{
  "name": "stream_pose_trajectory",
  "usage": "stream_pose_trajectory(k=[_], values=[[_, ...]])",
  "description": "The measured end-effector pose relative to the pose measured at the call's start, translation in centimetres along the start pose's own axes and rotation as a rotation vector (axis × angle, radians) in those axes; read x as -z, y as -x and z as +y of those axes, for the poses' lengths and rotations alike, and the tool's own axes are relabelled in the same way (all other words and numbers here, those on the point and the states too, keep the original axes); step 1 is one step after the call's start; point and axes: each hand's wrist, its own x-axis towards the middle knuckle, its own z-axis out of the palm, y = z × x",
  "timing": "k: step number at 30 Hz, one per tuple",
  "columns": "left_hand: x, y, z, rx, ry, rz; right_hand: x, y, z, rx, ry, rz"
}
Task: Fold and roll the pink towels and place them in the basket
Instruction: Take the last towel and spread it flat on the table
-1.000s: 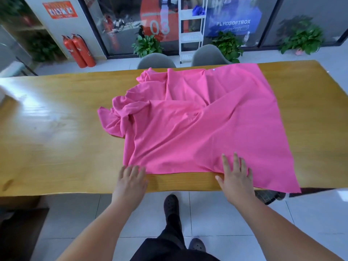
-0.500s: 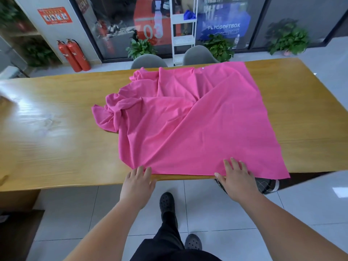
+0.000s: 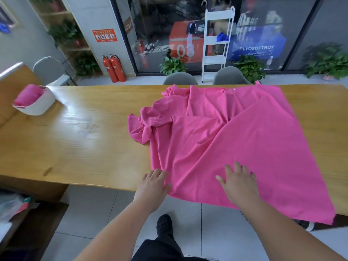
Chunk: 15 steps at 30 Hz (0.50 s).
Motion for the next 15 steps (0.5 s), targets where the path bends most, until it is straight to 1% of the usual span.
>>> stream_pose_trajectory(k=[5, 10, 15], values=[[1.8, -2.3, -4.3, 0.050, -0.018, 0.045, 2.4, -3.7, -5.8, 0.186, -0.042, 0.018], [2.6, -5.5, -8.9, 0.117, 0.002, -0.014, 4.4, -7.8, -12.9, 0.308, -0.078, -0.017], [3.4, -9.4, -14.2, 0.068, -0.029, -0.102, 6.0, -11.2, -19.9, 0.365, -0.129, -0.093]])
